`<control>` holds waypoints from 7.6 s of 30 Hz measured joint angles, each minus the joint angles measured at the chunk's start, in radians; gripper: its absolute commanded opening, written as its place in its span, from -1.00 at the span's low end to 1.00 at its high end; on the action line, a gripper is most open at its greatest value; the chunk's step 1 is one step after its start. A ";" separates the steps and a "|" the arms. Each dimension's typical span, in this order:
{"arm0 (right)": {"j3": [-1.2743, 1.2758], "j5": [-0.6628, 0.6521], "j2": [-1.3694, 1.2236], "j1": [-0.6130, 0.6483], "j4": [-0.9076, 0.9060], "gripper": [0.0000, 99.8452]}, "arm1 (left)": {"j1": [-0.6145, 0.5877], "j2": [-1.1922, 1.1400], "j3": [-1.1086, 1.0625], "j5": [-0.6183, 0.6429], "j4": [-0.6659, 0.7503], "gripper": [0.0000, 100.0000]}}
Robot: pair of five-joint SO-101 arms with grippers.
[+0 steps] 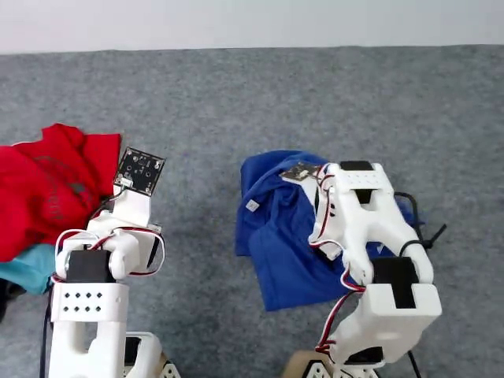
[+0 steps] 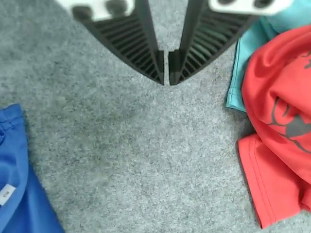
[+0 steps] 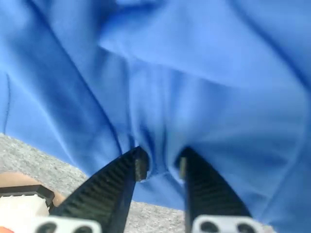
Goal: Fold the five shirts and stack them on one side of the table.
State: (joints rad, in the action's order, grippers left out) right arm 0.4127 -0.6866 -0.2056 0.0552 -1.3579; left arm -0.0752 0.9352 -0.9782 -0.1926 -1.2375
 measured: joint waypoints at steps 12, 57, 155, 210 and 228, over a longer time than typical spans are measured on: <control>-0.249 0.000 -0.015 -0.121 -0.215 -0.93 | 0.000 0.000 0.000 0.000 0.005 -0.95; 0.141 -0.018 0.115 -0.038 0.049 -0.49 | 0.000 0.000 -0.055 0.000 0.103 -0.95; 0.106 -0.055 0.339 0.034 -0.150 -0.52 | 0.083 -0.002 -0.176 0.015 0.318 -0.95; -0.436 -0.103 0.048 -0.155 -0.391 -0.98 | 0.126 -0.018 -0.115 0.100 0.410 -0.95; -0.436 0.009 0.222 -0.155 -0.393 -0.98 | 0.348 -0.720 0.402 0.133 0.158 -0.95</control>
State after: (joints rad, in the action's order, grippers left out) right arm -0.0230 -0.6774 0.0169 -0.0997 -1.7507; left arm 0.2731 0.2156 -0.5762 -0.0591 -1.0794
